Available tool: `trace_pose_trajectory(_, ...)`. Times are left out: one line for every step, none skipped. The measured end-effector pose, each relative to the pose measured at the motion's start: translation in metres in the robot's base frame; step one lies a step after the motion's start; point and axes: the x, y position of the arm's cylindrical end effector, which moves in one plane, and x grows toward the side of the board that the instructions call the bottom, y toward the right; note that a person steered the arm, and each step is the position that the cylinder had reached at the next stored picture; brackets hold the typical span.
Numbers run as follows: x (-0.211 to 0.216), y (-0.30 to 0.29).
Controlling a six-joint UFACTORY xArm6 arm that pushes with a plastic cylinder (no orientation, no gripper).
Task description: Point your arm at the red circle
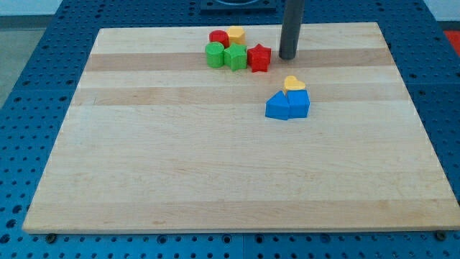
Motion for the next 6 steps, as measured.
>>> trace_pose_trajectory(-0.033,-0.015)
trace_pose_trajectory(-0.066,-0.038)
trace_pose_trajectory(-0.080,-0.068)
trace_pose_trajectory(-0.081,-0.105)
trace_pose_trajectory(-0.077,-0.135)
trace_pose_trajectory(-0.065,-0.164)
